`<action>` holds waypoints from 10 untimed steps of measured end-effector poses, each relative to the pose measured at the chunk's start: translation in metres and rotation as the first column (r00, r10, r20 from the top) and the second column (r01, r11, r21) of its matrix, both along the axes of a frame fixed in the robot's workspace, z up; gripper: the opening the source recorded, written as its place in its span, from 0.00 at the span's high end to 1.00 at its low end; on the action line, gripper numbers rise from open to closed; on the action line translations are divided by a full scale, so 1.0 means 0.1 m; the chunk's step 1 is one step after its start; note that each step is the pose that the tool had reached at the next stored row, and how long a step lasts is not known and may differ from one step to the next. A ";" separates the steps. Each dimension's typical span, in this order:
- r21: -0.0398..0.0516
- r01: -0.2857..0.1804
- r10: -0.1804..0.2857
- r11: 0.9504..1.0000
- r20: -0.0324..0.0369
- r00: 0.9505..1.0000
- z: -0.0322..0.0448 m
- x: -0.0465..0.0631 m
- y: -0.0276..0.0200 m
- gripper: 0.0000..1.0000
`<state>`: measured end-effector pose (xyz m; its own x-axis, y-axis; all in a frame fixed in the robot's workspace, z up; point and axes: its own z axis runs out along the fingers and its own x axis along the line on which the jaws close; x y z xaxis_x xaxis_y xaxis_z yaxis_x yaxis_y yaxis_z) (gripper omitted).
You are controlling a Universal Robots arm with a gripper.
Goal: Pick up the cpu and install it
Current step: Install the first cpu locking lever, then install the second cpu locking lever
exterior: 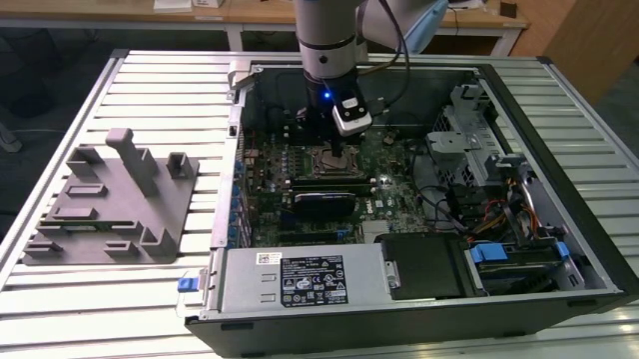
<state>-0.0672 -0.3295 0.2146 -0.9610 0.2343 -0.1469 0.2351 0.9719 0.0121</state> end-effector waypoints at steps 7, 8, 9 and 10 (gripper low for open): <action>0.000 -0.006 0.006 1.000 0.000 1.000 0.107 0.00 0.000 0.89; 0.000 -0.006 0.006 1.000 0.000 1.000 0.108 0.00 0.000 0.89; 0.000 -0.006 0.006 1.000 0.000 1.000 0.108 0.00 0.000 0.89; 0.000 -0.006 0.006 1.000 0.000 1.000 0.110 0.00 0.000 0.89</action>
<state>-0.0672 -0.3295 0.2256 -0.9624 0.2287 -0.1469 0.2295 0.9732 0.0120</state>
